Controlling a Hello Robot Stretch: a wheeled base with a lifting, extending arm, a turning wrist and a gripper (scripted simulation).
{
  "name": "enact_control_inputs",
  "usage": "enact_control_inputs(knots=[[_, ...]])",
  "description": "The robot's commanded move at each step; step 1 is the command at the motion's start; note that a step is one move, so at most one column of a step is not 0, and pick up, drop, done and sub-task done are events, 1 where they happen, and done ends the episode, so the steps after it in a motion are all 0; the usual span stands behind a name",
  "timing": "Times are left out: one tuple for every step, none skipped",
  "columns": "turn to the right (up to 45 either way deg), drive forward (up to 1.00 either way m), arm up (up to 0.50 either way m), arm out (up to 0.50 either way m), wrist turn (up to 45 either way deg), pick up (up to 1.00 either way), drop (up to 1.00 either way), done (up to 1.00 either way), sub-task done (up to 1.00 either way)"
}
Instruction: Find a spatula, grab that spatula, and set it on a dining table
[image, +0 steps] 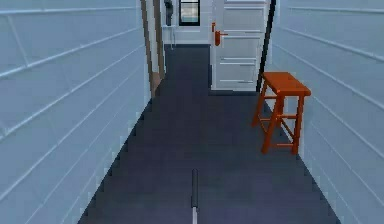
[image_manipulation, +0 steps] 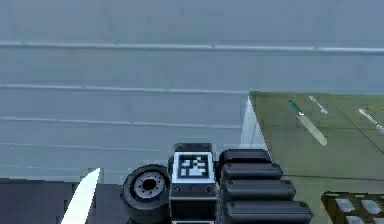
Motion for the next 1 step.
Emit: enact_control_inputs(knots=[[0.0, 1.00, 0.00, 0.00, 0.0, 0.00, 0.00, 0.00, 0.00]])
